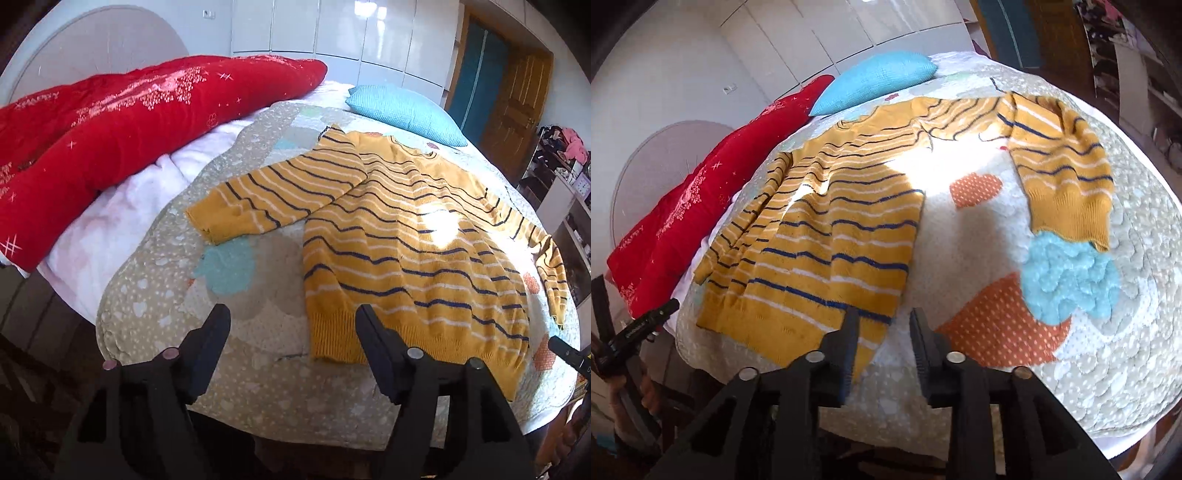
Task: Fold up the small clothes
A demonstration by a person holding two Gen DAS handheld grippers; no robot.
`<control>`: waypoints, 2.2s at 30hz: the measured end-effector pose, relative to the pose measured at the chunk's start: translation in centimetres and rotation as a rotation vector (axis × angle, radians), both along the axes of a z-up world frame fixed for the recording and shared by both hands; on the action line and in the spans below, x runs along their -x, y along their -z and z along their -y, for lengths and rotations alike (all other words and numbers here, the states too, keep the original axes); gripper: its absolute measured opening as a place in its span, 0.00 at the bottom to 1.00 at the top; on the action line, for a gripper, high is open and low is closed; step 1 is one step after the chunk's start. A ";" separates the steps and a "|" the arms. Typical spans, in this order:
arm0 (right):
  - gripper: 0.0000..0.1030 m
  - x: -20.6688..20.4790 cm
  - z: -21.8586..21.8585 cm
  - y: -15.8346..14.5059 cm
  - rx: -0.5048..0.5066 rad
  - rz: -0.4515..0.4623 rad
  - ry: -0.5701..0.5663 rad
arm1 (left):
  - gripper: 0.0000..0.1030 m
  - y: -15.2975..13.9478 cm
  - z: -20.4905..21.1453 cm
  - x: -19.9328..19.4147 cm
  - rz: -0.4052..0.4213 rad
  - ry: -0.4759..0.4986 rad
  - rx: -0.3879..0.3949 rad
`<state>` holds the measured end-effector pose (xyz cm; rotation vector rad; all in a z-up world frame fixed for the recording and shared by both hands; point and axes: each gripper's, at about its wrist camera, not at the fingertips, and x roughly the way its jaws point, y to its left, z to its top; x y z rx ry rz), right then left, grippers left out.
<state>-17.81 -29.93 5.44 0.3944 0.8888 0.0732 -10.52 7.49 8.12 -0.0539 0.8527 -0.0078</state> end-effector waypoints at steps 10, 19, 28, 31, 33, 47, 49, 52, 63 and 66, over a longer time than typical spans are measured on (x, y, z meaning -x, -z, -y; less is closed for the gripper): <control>0.51 -5.9 -7.3 -2.9 0.200 0.069 -0.121 | 0.90 -0.5 2.8 0.5 0.043 0.081 -0.039; 0.59 -8.9 -10.6 0.6 0.274 0.000 -0.147 | 0.90 2.5 2.9 0.3 -0.074 0.086 -0.027; 0.65 -8.0 -9.9 3.8 0.242 -0.033 -0.111 | 0.90 4.2 3.8 0.2 -0.126 0.100 -0.077; 0.70 -7.9 -10.4 4.0 0.267 -0.023 -0.121 | 0.90 4.5 4.4 0.2 -0.138 0.109 -0.089; 0.72 -7.8 -10.6 4.1 0.282 -0.013 -0.121 | 0.90 4.7 4.5 0.2 -0.147 0.112 -0.095; 0.89 -7.2 -11.2 4.7 0.266 0.052 -0.087 | 0.90 4.8 4.3 0.4 -0.157 0.109 -0.082; 0.93 -7.5 -11.4 4.8 0.264 0.039 -0.123 | 0.90 4.8 4.2 0.4 -0.157 0.111 -0.082; 0.95 -7.6 -12.2 4.9 0.318 0.025 -0.155 | 0.90 4.8 4.3 0.4 -0.160 0.111 -0.081; 0.95 -7.3 -12.5 5.1 0.344 0.037 -0.149 | 0.90 4.8 4.5 0.6 -0.163 0.114 -0.079; 0.95 -7.4 -12.5 5.1 0.344 0.033 -0.146 | 0.90 4.7 4.6 0.6 -0.163 0.116 -0.079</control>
